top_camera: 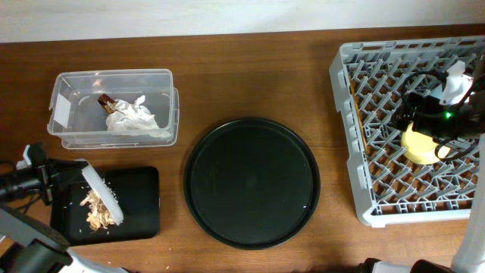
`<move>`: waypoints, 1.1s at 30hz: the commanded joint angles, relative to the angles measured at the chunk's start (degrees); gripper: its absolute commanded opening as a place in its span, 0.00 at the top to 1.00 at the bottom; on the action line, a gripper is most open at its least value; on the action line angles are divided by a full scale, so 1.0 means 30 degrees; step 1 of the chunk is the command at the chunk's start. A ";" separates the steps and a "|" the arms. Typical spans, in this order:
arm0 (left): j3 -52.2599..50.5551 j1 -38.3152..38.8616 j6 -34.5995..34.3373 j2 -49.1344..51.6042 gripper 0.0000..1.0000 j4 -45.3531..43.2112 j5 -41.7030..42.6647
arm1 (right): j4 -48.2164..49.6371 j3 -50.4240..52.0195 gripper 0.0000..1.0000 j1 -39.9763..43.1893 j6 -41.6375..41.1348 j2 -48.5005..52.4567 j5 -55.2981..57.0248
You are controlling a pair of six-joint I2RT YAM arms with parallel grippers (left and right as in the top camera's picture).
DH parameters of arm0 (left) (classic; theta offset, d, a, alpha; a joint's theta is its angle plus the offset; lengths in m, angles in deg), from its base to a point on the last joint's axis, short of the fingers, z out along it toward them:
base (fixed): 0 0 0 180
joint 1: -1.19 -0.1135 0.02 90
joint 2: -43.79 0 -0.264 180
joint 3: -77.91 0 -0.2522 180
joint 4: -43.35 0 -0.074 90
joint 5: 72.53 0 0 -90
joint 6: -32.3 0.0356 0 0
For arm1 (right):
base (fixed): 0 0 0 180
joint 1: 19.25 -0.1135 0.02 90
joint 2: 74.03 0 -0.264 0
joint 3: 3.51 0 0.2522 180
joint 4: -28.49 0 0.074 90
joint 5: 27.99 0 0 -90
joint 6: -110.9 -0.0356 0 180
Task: Sort waste into correct bins and load items into the dishwasher rack
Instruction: 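Tilt the white plate over the small black tray, scraping scraps off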
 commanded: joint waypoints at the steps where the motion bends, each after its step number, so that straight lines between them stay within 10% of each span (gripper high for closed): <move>1: -0.0204 -0.0634 0.0444 -0.0546 0.99 0.0095 0.0714 | -0.0007 0.0015 0.02 0.0087 0.0058 0.0051 0.0248; 33: -0.0219 -0.1960 -0.1639 -0.0539 0.99 0.0095 0.5850 | 0.0000 0.0015 0.01 0.0087 0.0058 0.0051 0.0248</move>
